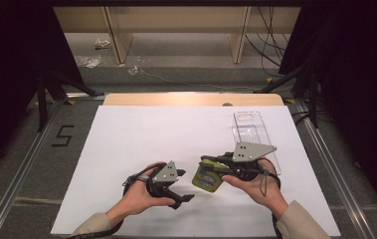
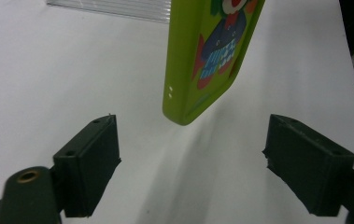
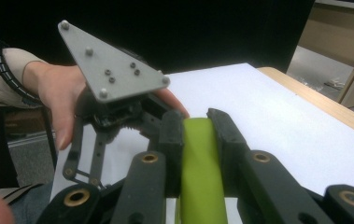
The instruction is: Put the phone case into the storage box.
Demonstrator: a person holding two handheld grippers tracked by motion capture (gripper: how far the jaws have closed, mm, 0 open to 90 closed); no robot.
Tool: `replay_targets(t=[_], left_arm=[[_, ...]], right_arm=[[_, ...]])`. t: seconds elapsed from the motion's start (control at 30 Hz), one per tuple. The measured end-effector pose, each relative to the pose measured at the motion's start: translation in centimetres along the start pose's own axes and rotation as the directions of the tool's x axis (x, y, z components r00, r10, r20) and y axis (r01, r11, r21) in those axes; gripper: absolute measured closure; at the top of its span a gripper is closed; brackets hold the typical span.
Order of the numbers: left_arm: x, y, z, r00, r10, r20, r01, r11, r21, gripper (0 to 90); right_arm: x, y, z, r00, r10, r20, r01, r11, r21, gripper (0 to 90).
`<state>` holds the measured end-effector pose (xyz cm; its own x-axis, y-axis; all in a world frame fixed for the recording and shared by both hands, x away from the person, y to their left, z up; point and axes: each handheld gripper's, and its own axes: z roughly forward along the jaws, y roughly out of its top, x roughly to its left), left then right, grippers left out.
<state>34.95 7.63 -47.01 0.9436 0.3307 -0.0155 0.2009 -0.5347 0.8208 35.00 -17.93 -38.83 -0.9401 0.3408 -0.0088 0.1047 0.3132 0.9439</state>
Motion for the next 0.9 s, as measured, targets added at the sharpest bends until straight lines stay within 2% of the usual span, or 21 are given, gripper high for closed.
replay_targets(t=[0.2,0.47,0.7,0.9], left_arm=[[0.2,0.6,0.8,0.9995,0.015,0.028,-0.015,0.9997,-0.018,27.8],[0.2,0.9,2.0,0.997,0.027,0.073,-0.025,0.9993,-0.027,32.8],[0.1,1.0,2.0,0.9957,0.049,0.078,-0.046,0.9978,-0.048,50.9],[0.2,1.1,1.8,0.9964,0.047,0.07,-0.043,0.9971,-0.062,59.2]], right_arm=[[0.1,0.0,0.1,1.0,0.0,-0.004,0.0,1.0,0.0,77.5],[0.1,-0.1,0.3,0.9999,0.007,-0.011,-0.007,1.0,0.002,77.5],[0.2,-0.1,0.5,0.9996,0.015,-0.024,-0.015,1.0,0.0,77.5],[0.3,-0.1,0.5,0.9991,0.02,-0.039,-0.02,1.0,-0.001,77.5]])
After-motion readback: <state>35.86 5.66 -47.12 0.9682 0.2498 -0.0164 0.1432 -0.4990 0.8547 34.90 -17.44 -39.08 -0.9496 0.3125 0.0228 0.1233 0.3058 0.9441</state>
